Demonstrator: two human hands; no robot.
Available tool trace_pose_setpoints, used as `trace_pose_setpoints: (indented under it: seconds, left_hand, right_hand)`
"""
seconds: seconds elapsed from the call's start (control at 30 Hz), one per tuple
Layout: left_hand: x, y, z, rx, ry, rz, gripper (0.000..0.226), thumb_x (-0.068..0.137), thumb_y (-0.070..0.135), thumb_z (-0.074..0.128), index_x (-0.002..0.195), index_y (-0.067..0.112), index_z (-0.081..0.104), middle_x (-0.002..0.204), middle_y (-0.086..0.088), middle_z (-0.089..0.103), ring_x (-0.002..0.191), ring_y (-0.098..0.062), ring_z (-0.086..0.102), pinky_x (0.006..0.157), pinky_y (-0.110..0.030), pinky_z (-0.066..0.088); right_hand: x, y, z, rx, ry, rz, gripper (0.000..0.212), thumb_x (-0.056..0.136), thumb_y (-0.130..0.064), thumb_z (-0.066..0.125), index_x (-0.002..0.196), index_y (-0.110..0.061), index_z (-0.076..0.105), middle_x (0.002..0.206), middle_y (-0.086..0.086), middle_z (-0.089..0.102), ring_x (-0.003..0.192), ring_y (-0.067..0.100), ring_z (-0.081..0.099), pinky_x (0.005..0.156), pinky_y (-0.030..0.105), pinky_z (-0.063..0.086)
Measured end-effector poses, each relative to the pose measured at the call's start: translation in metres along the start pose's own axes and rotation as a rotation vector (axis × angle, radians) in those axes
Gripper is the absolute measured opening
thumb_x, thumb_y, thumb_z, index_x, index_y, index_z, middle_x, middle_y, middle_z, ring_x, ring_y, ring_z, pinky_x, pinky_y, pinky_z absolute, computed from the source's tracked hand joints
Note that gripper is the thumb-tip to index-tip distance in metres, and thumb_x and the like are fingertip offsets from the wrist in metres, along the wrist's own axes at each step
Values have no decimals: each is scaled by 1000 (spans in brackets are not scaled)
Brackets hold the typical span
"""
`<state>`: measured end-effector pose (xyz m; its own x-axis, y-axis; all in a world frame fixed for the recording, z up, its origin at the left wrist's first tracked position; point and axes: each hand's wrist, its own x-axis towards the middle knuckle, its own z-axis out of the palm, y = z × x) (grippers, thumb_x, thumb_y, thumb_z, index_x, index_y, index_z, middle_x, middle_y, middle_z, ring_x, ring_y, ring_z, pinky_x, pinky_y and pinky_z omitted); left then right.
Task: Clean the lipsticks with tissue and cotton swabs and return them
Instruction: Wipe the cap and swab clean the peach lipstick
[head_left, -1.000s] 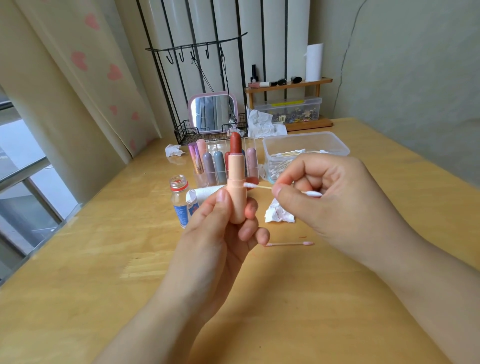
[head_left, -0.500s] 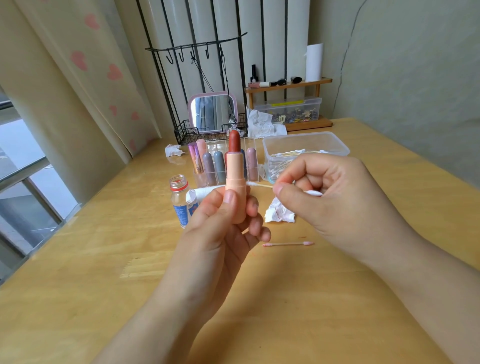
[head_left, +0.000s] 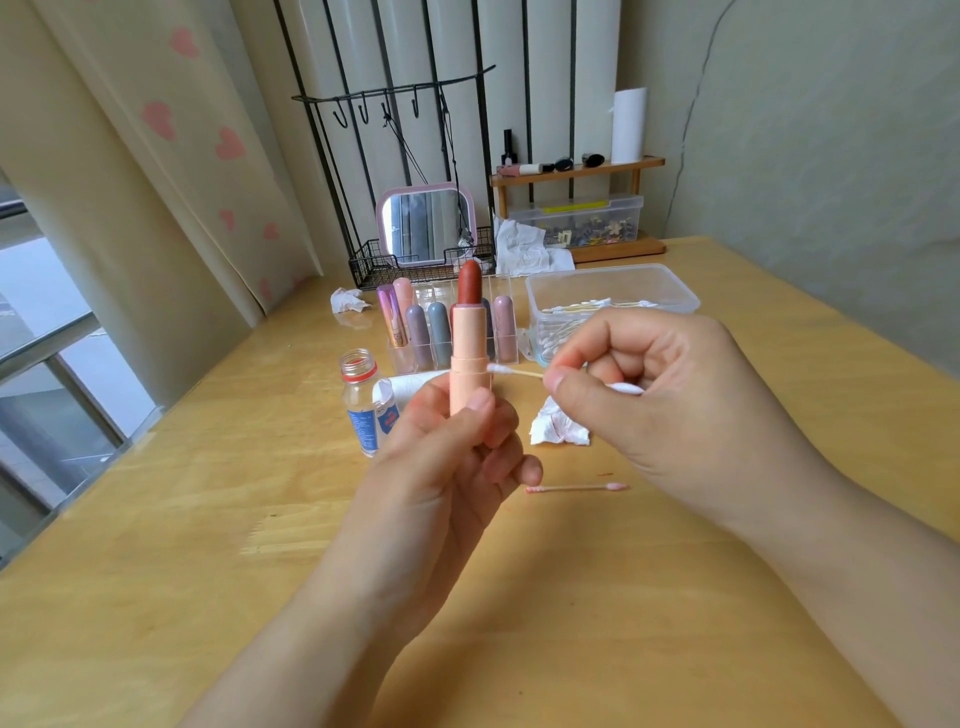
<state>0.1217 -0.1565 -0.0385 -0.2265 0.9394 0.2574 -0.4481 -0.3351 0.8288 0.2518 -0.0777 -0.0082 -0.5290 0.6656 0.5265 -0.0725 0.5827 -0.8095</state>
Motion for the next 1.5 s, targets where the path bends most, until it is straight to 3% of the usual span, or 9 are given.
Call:
trace_pose_setpoints:
  seconds: [0.13,0.3,0.5,0.6,0.77,1.13,1.23,1.37,1.5]
  left_hand:
    - [0,-1,-2,3,-15,17,5,85,16,49,83,12,46,66,1,46,56,-13,42,58,-27,47]
    - [2,-3,-4,-26,-27,16,20,85,22,50,90,5,60,72,-5,54,57,-15,48,61,-31,51]
    - [6,-5,-6,-51,-35,-14,29,86,34,53,85,10,70,68,-1,48,54,-13,43,60,-30,50]
    - [4,-3,-4,-22,-50,-14,23,86,31,62,92,9,63,66,3,44,53,-11,41,60,-28,48]
    - [-2,0,-1,23,-27,33,0,86,15,48,87,15,49,64,3,41,54,-11,37,61,-27,46]
    - [2,-2,-2,-3,-13,35,18,87,22,48,87,7,57,71,-4,52,54,-15,45,60,-31,51]
    - [1,-2,-1,-31,-2,22,23,86,24,48,92,6,61,68,-2,47,52,-14,40,59,-31,50]
    - [0,1,-1,-27,-25,-13,21,85,27,50,94,8,50,68,-1,43,53,-15,37,59,-32,48]
    - [-1,2,-2,9,-46,9,13,84,14,55,92,12,45,66,1,42,53,-13,36,59,-30,47]
  right_hand:
    - [0,0,0,10,-3,-10,16,77,-12,69,63,-15,62,50,12,38,48,9,36,59,4,38]
    - [1,-1,-2,15,12,6,21,79,-6,70,62,-14,61,51,6,39,48,8,36,52,7,35]
    - [0,-4,0,26,-15,-22,11,74,-11,63,63,-8,60,49,13,36,48,14,34,68,-1,37]
    - [1,-2,-2,22,-2,-11,13,75,-8,67,64,-6,60,50,16,39,49,13,36,63,1,38]
    - [2,1,-2,19,6,-5,17,77,-6,69,62,-9,60,50,9,37,47,9,36,58,4,38]
    - [1,-4,-1,44,1,-12,19,79,2,67,63,-4,59,50,14,39,48,15,33,66,0,38]
    - [1,-2,-3,2,9,11,16,78,-3,69,64,-7,61,54,25,40,49,15,37,55,3,37]
    - [2,1,-3,11,-2,-4,16,77,-5,68,64,-9,61,50,10,37,49,11,37,59,3,38]
    - [2,-2,-2,42,-5,-27,12,75,-4,64,64,-5,60,47,11,39,49,14,35,67,-1,37]
